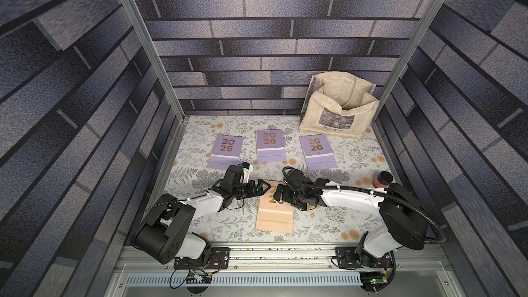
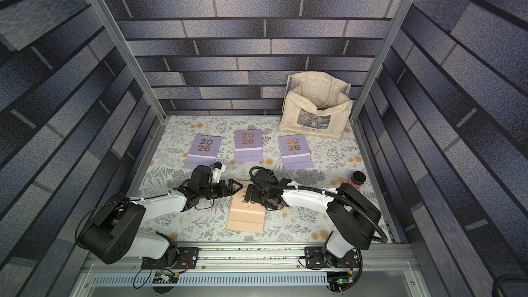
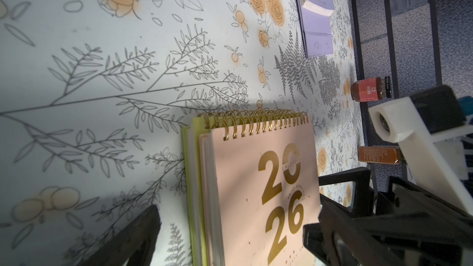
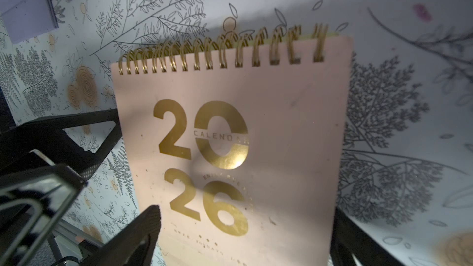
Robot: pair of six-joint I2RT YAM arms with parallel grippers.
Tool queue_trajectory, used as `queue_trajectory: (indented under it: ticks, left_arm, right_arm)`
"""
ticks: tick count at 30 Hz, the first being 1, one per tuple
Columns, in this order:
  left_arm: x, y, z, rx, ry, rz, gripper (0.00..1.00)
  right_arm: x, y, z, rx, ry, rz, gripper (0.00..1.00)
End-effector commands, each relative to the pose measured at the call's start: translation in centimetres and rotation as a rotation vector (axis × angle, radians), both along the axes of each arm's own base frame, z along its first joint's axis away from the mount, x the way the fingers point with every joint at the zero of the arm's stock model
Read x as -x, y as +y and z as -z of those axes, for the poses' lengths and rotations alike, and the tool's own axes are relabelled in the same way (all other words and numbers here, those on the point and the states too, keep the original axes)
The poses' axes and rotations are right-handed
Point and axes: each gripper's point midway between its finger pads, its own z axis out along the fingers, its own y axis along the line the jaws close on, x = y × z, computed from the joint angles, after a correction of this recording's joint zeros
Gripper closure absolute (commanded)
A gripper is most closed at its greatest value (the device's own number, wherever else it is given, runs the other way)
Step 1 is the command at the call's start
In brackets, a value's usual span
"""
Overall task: Stack the calendars
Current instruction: Adjust the calendar at the calendar.
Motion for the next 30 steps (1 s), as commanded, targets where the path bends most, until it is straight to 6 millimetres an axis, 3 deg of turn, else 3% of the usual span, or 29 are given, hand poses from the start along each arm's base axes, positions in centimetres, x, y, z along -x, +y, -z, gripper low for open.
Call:
queue_trajectory:
  ticks: [1,16,23,30]
  left_arm:
    - [0.1,0.0,-0.8,0.020,-0.007,0.000,0.00]
    - [-0.1,-0.1,-1.1,0.022,-0.016,0.003,0.00]
    - [-1.3,0.2,-4.3,-0.026,-0.097,0.008,0.00]
    - [-4.0,0.1,-8.8,-0.086,-0.212,0.010,0.00]
  right_arm:
    - [0.2,0.2,-0.3,0.015,0.005,-0.005,0.00]
    - [0.1,-0.4,-0.3,0.043,-0.003,0.003,0.00]
    - [-1.5,-4.6,-1.7,0.094,-0.056,0.047,0.00]
    - [-6.3,-10.8,-5.4,0.084,-0.156,0.121,0.00]
